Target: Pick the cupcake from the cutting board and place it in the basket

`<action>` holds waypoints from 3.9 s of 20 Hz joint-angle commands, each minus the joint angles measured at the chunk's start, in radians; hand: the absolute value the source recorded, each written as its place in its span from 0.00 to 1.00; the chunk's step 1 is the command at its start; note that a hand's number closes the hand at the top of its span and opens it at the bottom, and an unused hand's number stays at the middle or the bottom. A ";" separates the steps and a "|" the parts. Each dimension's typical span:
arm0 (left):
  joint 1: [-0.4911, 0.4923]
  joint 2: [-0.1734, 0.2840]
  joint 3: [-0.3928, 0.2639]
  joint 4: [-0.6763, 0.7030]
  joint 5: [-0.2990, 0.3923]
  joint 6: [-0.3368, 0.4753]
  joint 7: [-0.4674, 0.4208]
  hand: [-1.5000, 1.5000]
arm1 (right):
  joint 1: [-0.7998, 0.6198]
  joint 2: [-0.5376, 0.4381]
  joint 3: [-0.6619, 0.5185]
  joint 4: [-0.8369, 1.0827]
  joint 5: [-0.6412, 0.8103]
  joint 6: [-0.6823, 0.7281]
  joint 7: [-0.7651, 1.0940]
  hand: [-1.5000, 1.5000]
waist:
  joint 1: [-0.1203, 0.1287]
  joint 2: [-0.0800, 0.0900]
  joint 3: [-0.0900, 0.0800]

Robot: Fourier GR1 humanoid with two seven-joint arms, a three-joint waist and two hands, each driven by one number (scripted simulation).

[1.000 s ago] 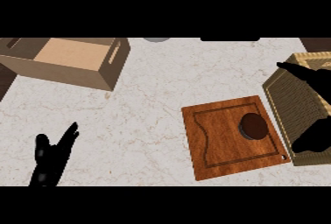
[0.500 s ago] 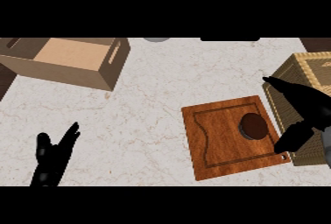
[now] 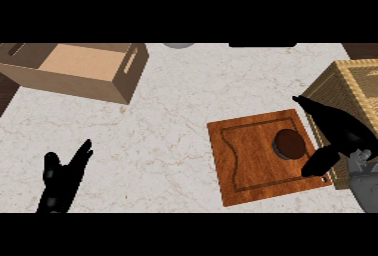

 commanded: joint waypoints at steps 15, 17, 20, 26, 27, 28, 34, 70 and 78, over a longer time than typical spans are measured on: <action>0.003 -0.002 0.062 -0.029 -0.006 -0.074 0.101 0.50 | 0.006 0.074 -0.055 0.191 0.169 0.008 -0.181 0.00 | -0.001 0.005 -0.008; -0.006 -0.073 0.037 0.080 -0.052 -0.040 -0.016 0.50 | 0.028 0.139 0.008 0.150 0.224 0.009 -0.089 0.00 | -0.004 0.005 -0.009; -0.006 -0.007 0.096 0.043 -0.025 -0.089 0.024 0.50 | -0.019 0.141 -0.035 0.260 0.238 0.013 -0.136 0.00 | 0.001 0.006 -0.008; 0.049 -0.057 0.084 0.062 -0.047 -0.096 -0.041 0.50 | 0.056 0.123 -0.058 0.241 0.266 -0.014 -0.232 0.00 | -0.003 0.005 -0.008; -0.019 -0.069 0.078 0.060 -0.078 -0.051 0.034 0.50 | 0.033 0.160 -0.051 0.297 0.295 -0.051 -0.244 0.00 | -0.003 0.006 -0.008; 0.051 -0.048 0.092 -0.030 -0.050 -0.082 0.053 0.50 | 0.023 0.186 -0.055 0.237 0.284 0.000 -0.181 0.00 | -0.001 0.005 -0.008; -0.038 -0.085 0.088 0.070 -0.089 -0.067 0.035 0.50 | 0.044 0.204 -0.069 0.283 0.328 -0.062 -0.226 0.00 | -0.006 0.005 -0.008; 0.089 -0.092 0.151 -0.022 -0.066 -0.114 0.030 0.50 | 0.727 0.372 0.093 -0.882 0.211 -0.430 -0.308 1.00 | -0.050 -0.004 -0.008; 0.077 -0.110 0.122 -0.022 -0.093 -0.109 0.030 0.50 | 0.554 0.380 -0.151 -0.996 0.125 -0.315 -0.062 1.00 | -0.035 0.000 -0.010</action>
